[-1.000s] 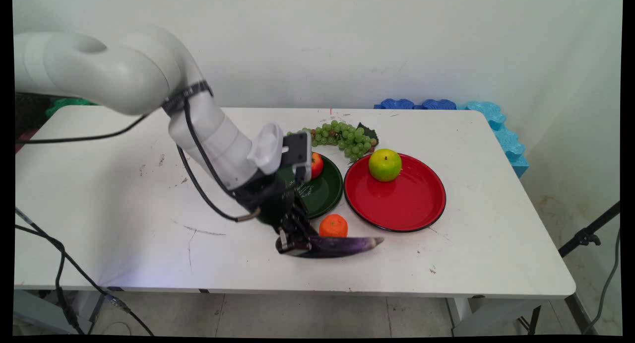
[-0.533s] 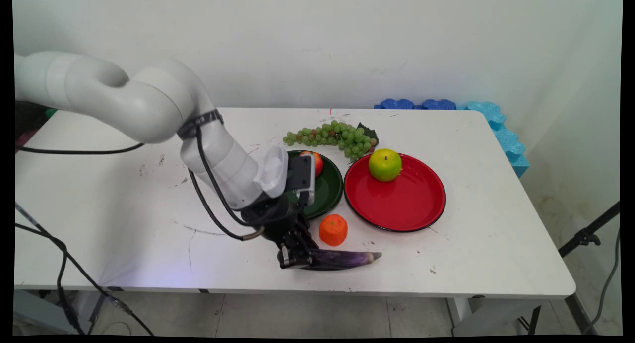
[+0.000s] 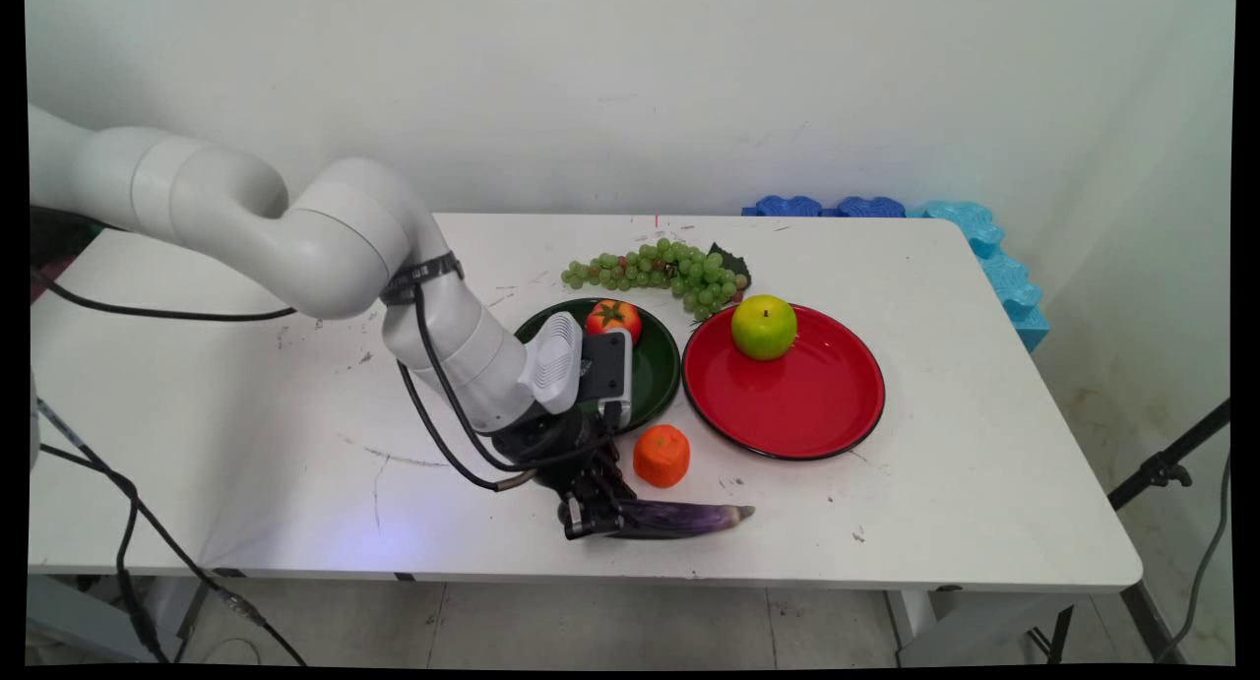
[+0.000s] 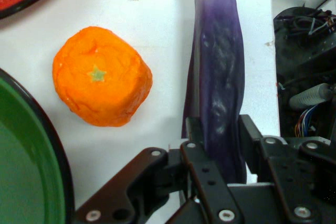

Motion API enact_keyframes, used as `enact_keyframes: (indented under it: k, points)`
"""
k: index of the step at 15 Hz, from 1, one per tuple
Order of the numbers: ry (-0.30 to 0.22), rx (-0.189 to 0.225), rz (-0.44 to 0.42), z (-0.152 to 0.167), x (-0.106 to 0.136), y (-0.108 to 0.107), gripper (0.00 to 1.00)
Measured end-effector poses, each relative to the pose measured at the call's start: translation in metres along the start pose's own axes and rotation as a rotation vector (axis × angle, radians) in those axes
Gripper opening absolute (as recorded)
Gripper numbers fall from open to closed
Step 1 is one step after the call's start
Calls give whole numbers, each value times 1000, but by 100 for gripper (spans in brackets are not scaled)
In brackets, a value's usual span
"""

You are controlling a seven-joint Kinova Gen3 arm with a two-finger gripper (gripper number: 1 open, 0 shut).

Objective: Place the picked object on the table

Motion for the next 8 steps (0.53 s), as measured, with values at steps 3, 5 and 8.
enact_keyframes:
  k: [3,5,8]
  points:
    - [6,0,1,3,-1,-1,100]
    - [12,0,4,2,-1,-1,100]
    - [33,-1,10,-8,1,-2,100]
